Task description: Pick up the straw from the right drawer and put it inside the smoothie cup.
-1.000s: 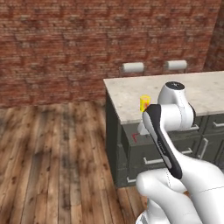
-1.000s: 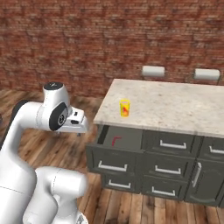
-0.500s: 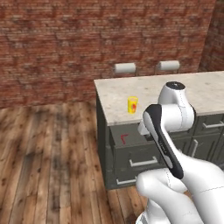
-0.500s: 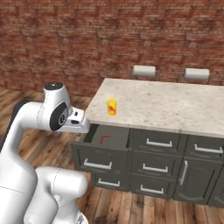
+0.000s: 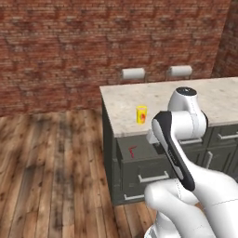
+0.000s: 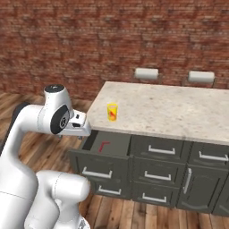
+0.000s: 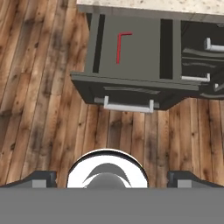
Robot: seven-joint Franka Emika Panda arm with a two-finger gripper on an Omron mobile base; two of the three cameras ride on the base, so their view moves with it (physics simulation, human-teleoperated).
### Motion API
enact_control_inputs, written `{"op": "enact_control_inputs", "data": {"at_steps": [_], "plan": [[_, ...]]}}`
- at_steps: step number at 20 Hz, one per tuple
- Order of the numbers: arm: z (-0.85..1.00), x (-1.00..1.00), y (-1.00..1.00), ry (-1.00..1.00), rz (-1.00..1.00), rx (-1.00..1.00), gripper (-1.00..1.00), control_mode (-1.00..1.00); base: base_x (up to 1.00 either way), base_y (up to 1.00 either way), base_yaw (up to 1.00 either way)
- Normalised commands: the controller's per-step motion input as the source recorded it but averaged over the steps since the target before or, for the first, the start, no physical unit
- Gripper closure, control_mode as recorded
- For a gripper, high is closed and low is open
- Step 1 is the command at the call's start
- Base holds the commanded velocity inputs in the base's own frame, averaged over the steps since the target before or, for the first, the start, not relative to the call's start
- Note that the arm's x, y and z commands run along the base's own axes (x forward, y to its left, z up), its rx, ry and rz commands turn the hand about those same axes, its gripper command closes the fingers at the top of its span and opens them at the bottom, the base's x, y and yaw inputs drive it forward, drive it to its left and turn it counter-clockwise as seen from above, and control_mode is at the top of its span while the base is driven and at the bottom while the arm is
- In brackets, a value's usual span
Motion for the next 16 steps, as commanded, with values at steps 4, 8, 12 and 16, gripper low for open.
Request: {"op": "enact_control_inputs", "data": {"at_steps": [4, 8, 12, 16], "plan": [[0.00, 0.00, 0.00, 0.00, 0.00, 0.00, -1.00, 1.00, 0.44, 0.00, 0.00], [0.00, 0.00, 0.00, 0.00, 0.00, 0.00, -1.00, 1.00, 0.29, -0.01, 0.00], [-0.03, 0.04, -0.07, 0.00, 0.00, 0.00, -1.00, -1.00, 0.06, -0.04, 0.00], [-0.13, 0.14, -0.24, 0.00, 0.00, 0.00, -1.00, -1.00, 0.00, 0.00, 0.00]]}}
